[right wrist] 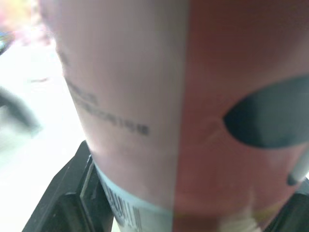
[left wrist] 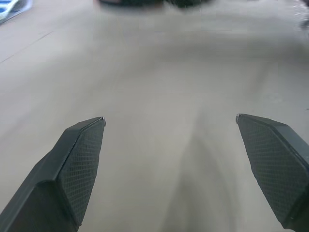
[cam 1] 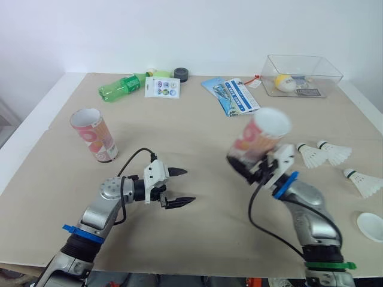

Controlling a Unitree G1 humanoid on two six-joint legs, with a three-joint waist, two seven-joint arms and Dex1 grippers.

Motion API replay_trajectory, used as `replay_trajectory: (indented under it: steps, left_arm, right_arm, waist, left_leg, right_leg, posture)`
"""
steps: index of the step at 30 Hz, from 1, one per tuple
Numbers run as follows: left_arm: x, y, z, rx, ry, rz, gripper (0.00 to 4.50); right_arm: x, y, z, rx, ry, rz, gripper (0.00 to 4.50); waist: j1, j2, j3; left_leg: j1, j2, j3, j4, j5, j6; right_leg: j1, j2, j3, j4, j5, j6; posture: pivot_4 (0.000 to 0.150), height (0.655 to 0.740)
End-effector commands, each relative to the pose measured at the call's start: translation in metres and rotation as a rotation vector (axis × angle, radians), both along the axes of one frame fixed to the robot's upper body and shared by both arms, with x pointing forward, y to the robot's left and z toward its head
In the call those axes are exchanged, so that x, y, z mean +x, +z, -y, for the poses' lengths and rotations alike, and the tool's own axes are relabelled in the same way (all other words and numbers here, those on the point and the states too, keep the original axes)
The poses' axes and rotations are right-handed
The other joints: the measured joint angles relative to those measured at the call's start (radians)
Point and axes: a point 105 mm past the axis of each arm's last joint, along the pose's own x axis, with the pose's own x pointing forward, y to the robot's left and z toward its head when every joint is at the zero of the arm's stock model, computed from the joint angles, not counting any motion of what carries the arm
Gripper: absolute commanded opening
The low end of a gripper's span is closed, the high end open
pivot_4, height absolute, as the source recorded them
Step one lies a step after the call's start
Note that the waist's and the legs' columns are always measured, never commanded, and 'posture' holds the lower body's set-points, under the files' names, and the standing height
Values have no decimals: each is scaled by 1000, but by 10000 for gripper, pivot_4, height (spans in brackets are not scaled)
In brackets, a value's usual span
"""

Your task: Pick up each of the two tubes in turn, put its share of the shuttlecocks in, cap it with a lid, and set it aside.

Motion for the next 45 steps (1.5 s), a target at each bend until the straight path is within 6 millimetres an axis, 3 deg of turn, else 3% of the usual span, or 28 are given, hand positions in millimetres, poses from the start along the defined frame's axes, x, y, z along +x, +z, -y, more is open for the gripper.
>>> replay_trajectory:
  steps: [1, 3, 6, 11, 16, 19, 23, 29, 36, 41, 45]
  left_arm:
    - [3, 6, 4, 7, -54, 37, 45000]
    - [4, 7, 5, 15, -80, 38, 45000]
    - [6, 7, 6, 18, -99, 41, 45000]
    - [11, 12, 10, 33, -153, 46, 45000]
    - [12, 12, 11, 40, -176, 44, 45000]
    - [13, 13, 13, 39, -181, 46, 45000]
    - [13, 14, 14, 39, -185, 48, 45000]
    - [13, 14, 13, 42, -180, 50, 45000]
    - [11, 13, 10, 44, -157, 49, 45000]
    - [11, 12, 7, 46, -141, 45, 45000]
    - [10, 11, 6, 47, -134, 45, 45000]
  right_arm:
    - [-16, 48, 76, 13, -404, 189, 35175]
    - [-33, 54, 107, -20, -576, 236, 35175]
    - [-46, 52, 122, -48, -675, 246, 35175]
    - [-115, 33, 187, -113, -1091, 216, 35175]
    - [-165, 18, 224, -157, -1351, 168, 35175]
    - [-178, 9, 236, -139, -1416, 133, 35175]
    - [-180, -12, 246, -44, -1442, 65, 35175]
    - [-161, -42, 258, 138, -1408, -14, 35175]
    - [-146, -44, 276, 167, -1407, -23, 35175]
    - [-147, -39, 286, 158, -1425, -7, 35175]
    - [-155, -49, 295, 159, -1465, -47, 35175]
  waist:
    - [0, 0, 0]
    - [8, 0, 0]
    - [1, 0, 0]
    - [6, 3, -1]
    - [-5, 5, -2]
    - [-6, 5, -2]
    - [-7, 5, -1]
    - [-7, 6, -2]
    - [-6, 9, -1]
    - [-7, 9, -1]
    - [-7, 9, -1]
  left_leg:
    - [0, 0, 0, 0, 0, 0]
    - [0, -1, 0, 0, 0, 0]
    - [0, -2, 1, 0, 0, 0]
    - [0, -2, 0, -2, 0, 1]
    - [1, -3, 3, -2, 0, 1]
    - [3, -3, 3, -2, 1, 2]
    - [5, -3, 3, -2, 2, 4]
    - [5, -3, 3, -2, 3, 5]
    - [4, -4, 3, -3, 3, 5]
    - [4, -3, 2, -4, 3, 5]
    - [4, -4, 3, -4, 3, 5]
  right_leg:
    - [0, 0, 0, 0, 0, 0]
    - [0, -1, 0, 0, 0, 0]
    - [0, -2, 0, 0, -2, 1]
    - [0, -2, 0, 0, -2, 1]
    - [0, -4, 1, 0, -5, -3]
    - [1, -4, 1, 0, -3, -4]
    - [2, -4, 1, 0, -2, -6]
    - [3, -4, 2, 0, -2, -6]
    - [3, -4, 2, 0, -3, -5]
    - [3, -3, 2, 0, -3, -5]
    - [3, -4, 2, 0, -3, -5]
  posture:
    - [1500, 7400]
    - [1500, 7400]
    - [1500, 7400]
    - [1500, 7400]
    - [1500, 7400]
    - [1500, 7400]
    - [1500, 7400]
    - [1500, 7400]
    - [1500, 7400]
    - [1500, 7400]
    - [1500, 7400]
